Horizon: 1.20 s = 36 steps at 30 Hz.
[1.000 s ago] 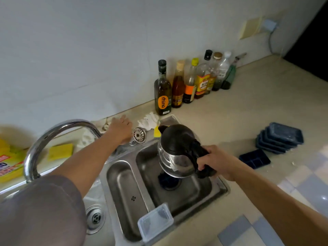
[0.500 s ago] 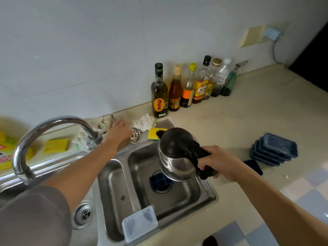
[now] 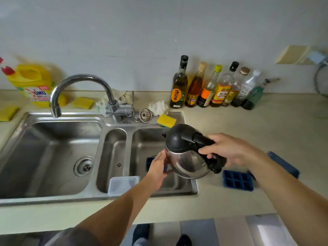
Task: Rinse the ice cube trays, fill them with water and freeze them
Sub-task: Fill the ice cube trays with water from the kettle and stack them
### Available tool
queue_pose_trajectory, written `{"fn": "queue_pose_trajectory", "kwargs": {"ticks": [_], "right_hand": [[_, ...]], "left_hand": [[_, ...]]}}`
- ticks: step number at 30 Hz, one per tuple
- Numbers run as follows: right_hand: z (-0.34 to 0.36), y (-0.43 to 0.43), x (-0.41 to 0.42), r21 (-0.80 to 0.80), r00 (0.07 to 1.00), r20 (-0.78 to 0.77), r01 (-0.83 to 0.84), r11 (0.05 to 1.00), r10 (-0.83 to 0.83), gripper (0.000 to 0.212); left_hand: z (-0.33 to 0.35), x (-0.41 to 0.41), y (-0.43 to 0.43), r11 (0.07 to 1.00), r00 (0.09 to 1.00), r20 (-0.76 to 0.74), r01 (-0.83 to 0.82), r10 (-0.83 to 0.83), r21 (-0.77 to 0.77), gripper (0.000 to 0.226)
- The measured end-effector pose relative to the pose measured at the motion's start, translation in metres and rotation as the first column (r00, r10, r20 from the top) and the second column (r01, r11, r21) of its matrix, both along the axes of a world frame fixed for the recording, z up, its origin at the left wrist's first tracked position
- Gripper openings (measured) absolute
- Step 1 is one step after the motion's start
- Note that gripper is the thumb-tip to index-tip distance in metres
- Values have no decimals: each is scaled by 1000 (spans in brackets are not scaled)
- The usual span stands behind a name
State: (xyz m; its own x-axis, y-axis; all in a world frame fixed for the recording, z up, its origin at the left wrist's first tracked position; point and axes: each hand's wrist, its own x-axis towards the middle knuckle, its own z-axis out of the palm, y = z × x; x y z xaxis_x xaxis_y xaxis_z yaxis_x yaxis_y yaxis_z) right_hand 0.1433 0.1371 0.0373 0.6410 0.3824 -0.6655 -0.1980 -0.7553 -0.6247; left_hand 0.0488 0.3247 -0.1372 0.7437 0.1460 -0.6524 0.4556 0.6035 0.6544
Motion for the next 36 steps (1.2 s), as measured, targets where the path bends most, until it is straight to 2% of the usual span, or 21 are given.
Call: {"fn": "queue_pose_trajectory", "kwargs": {"ticks": [1,6,11,16,26,36], "right_hand": [[4,1,-1,-26,999,5,-32,999,32,6],[18,19,-1,-214,947,198,-211,954,254,19],[21,39,1,-277,916,258,-233,932,306,27],[18,53,1,-304,899,310,-215,928,310,34],[14,78,7,-348,873,409,-120,930,265,34],[11,90,9,-341,870,426,-98,935,247,32]], "left_hand": [[0,-3,-3,1000,1000,-6,-2,2,-16,27],[-2,-14,-14,996,1000,-16,20,-21,-91,48],[0,-22,-9,987,997,-19,69,-72,-144,57],[-1,-27,-1,969,995,-31,90,-99,-228,56],[-11,-25,8,938,995,-38,77,-96,-337,54],[-16,-28,14,913,995,-35,74,-96,-401,52]]}}
